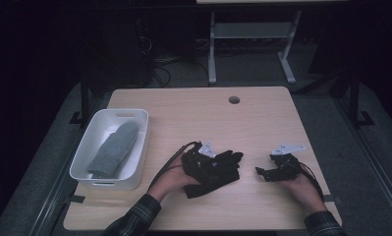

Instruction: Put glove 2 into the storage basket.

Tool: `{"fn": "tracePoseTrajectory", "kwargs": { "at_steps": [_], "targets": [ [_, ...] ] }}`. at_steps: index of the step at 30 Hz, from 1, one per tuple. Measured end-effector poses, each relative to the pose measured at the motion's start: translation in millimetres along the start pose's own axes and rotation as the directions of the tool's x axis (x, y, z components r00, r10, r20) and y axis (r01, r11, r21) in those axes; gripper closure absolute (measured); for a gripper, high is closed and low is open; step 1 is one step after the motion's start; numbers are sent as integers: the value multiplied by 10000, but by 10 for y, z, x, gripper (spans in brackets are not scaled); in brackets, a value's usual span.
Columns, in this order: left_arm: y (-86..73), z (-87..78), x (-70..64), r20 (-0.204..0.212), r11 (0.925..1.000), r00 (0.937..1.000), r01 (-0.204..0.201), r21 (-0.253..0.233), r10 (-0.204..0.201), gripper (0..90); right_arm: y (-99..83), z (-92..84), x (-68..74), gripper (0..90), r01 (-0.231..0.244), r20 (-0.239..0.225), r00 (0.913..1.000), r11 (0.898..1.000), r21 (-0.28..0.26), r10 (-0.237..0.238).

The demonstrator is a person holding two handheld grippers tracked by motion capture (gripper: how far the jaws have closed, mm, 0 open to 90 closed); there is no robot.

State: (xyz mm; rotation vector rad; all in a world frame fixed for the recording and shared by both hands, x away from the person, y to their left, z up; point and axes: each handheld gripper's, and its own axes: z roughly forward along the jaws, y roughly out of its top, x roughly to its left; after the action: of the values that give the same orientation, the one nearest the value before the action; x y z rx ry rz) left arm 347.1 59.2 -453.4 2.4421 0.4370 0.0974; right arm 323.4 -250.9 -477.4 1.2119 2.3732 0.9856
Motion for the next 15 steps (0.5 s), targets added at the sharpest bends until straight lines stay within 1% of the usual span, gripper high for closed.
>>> {"fn": "tracePoseTrajectory", "kwargs": {
  "at_steps": [3, 4, 5, 7, 10, 13, 14, 15],
  "targets": [
    [-11, 16, 6, 3, 10000, 10000, 10, -16, -10, 122, 0, 1, 1, 199, 17, -6, 10000, 10000, -11, -17],
    [-14, 9, 18, -8, 9998, 9999, -144, 101, 145, 122, 1, 1, 2, 199, 12, -11, 10000, 10000, -9, -13],
    [-22, 18, 14, -14, 10000, 10000, -35, -30, 35, 121, 0, 1, 1, 199, 27, -13, 10000, 10000, -20, -27],
    [-32, 29, 20, 8, 9999, 10000, 8, -122, -8, 121, 1, 2, 2, 199, 29, -15, 10000, 10000, -24, -29],
    [-38, 35, 29, -25, 9999, 10000, -87, -128, 87, 121, 1, 2, 3, 199, 33, -16, 10000, 10000, -27, -33],
    [-58, 47, 54, 84, 9999, 10000, -35, -109, 36, 120, 1, 3, 4, 200, 33, -17, 10000, 10000, -34, -34],
    [-70, 54, 64, 130, 9998, 9999, 27, -184, -24, 120, 1, 4, 4, 200, 36, -17, 10000, 10000, -37, -36],
    [-79, 61, 70, 187, 9995, 9996, 214, -215, -210, 120, 1, 4, 5, 199, 39, -16, 10000, 10000, -34, -39]
  ]
}}
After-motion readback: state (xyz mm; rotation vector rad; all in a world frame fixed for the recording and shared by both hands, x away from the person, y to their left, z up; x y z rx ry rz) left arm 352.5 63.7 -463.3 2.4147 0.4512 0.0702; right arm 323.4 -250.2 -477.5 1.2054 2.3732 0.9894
